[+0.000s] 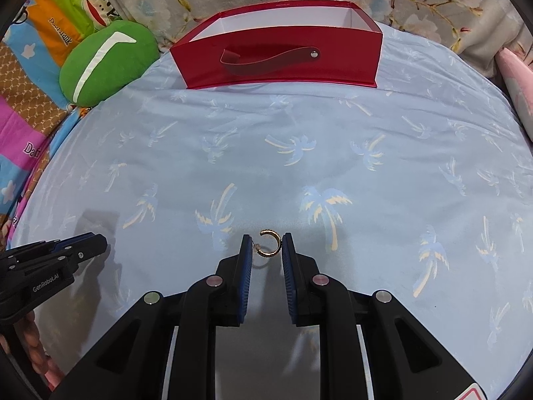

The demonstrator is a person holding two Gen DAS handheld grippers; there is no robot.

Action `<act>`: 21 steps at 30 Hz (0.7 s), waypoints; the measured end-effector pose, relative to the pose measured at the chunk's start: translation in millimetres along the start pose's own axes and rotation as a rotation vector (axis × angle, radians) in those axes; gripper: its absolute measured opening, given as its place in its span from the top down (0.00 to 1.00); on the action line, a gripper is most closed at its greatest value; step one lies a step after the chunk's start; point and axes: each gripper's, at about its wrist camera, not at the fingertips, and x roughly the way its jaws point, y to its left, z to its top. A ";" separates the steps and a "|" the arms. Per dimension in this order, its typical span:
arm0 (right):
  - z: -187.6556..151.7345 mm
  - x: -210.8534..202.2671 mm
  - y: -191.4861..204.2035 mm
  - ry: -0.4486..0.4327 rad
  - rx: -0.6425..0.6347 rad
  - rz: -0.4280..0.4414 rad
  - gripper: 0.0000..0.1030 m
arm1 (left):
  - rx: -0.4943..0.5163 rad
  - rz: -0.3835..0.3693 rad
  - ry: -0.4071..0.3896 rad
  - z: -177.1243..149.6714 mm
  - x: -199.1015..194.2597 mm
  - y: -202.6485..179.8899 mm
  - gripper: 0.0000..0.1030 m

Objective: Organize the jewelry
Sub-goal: 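Grasp the gold hoop earring with the right tool while the left tool grasps another earring, then carry both earrings over the red box and lower them inside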

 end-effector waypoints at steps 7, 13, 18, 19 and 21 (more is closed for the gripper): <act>-4.6 -9.3 -3.8 -0.004 0.003 -0.003 0.84 | -0.024 -0.033 0.004 0.5 -6.8 5.2 0.84; -13.0 -17.0 -6.2 -0.004 -0.001 -0.020 0.84 | -0.035 -0.082 -0.007 -2.0 -20.8 9.9 0.84; -17.4 -22.4 -8.9 0.001 0.005 -0.017 0.84 | -0.036 -0.086 -0.020 -2.4 -30.8 12.3 0.84; -16.8 -24.5 -9.4 -0.003 0.007 -0.014 0.84 | -0.035 -0.085 -0.022 -1.1 -32.1 12.5 0.84; -14.2 -28.3 -10.0 -0.013 0.008 -0.012 0.84 | -0.032 -0.082 -0.033 1.9 -35.4 12.2 0.84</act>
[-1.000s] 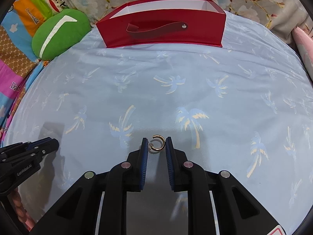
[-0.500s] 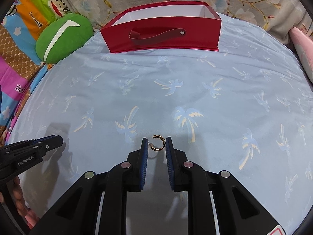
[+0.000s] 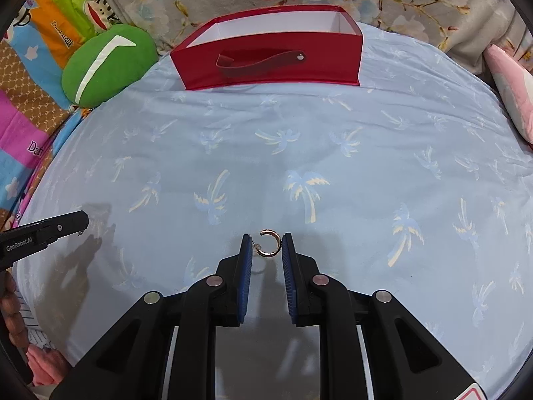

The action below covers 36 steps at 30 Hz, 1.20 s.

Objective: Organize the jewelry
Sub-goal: 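Carry both earrings over the red box and lower them inside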

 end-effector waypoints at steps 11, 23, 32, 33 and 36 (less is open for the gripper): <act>40.1 -32.7 -12.6 -0.125 0.008 -0.009 0.84 | 0.015 0.009 -0.150 55.9 -32.2 -6.1 0.84; 122.8 -70.4 -6.8 -0.342 -0.042 0.000 0.84 | 0.078 0.009 -0.338 137.3 -61.3 -40.1 0.84; 193.0 -80.7 -5.9 -0.469 -0.055 0.009 0.84 | 0.138 0.007 -0.429 199.6 -61.2 -71.3 0.84; 199.7 -80.2 -6.7 -0.478 -0.055 0.005 0.84 | 0.141 0.007 -0.434 208.3 -59.0 -74.9 0.84; 221.0 -76.0 -11.2 -0.500 -0.048 -0.003 0.84 | 0.147 0.008 -0.450 227.8 -52.5 -82.2 0.84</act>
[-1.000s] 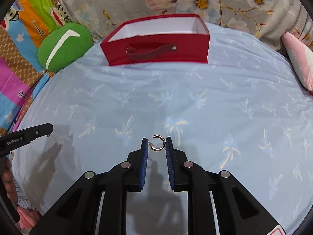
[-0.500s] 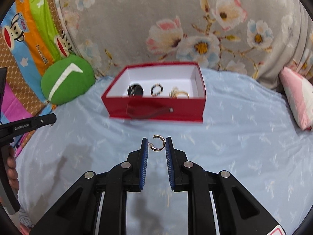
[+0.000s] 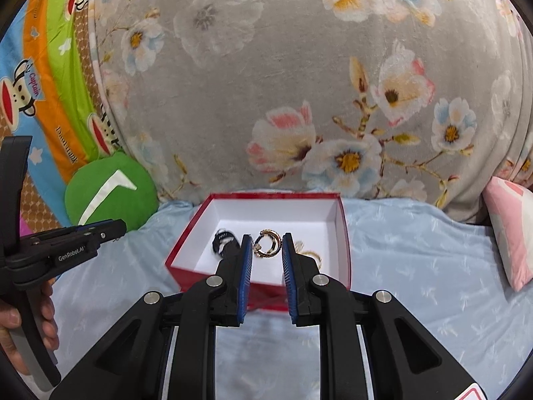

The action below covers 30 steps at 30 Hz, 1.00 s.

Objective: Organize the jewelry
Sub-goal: 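Carry both earrings over the red box and lower them inside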

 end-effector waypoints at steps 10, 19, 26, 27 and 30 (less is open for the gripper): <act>30.7 53.6 -11.3 -0.011 0.014 -0.009 0.84 | 0.007 0.014 -0.012 35.8 51.2 -10.8 0.84; 42.3 97.2 -15.2 0.000 0.032 0.000 0.84 | 0.011 0.036 -0.002 52.1 89.4 -10.0 0.84; 47.9 120.4 -20.1 0.009 0.048 0.003 0.84 | 0.015 0.043 -0.006 59.9 104.5 -11.2 0.84; 47.9 123.6 -20.8 0.011 0.048 0.002 0.84 | 0.016 0.043 -0.005 59.7 104.5 -11.2 0.84; 47.5 134.1 -22.9 0.021 0.041 -0.007 0.84 | 0.022 0.045 -0.003 64.6 113.9 -13.4 0.84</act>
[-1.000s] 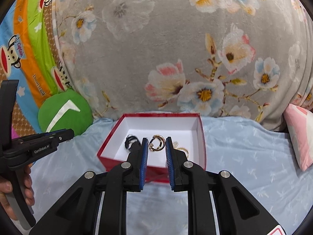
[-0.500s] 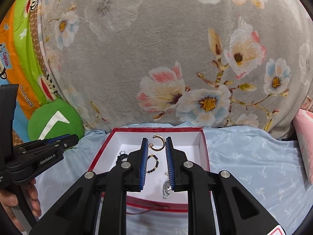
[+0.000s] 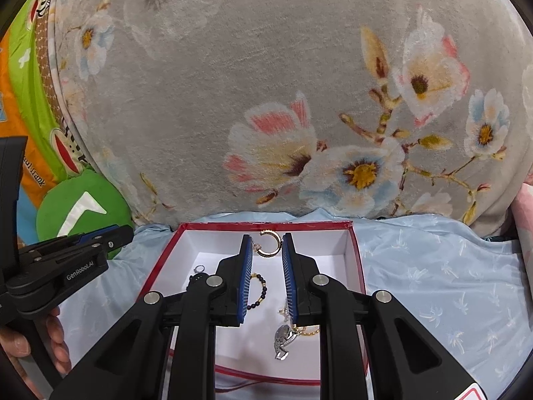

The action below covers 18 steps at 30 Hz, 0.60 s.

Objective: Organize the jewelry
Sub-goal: 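Carry both earrings over the red box and lower them inside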

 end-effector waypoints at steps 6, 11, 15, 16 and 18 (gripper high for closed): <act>1.9 16.5 -4.4 0.013 -0.001 -0.007 0.84 | 0.003 0.000 0.007 6.2 17.8 -5.4 0.84; 3.6 27.3 -6.0 0.019 -0.007 -0.012 0.84 | 0.005 0.003 0.011 6.8 26.7 -7.3 0.84; 3.1 34.8 -7.7 0.025 -0.004 -0.014 0.84 | 0.007 0.007 0.017 7.3 34.0 -7.9 0.84; 2.7 36.7 -8.0 0.027 -0.004 -0.015 0.84 | 0.006 0.007 0.018 7.0 35.3 -7.7 0.84; 2.4 40.3 -8.6 0.031 -0.003 -0.016 0.84 | 0.004 0.008 0.021 7.1 38.8 -7.9 0.84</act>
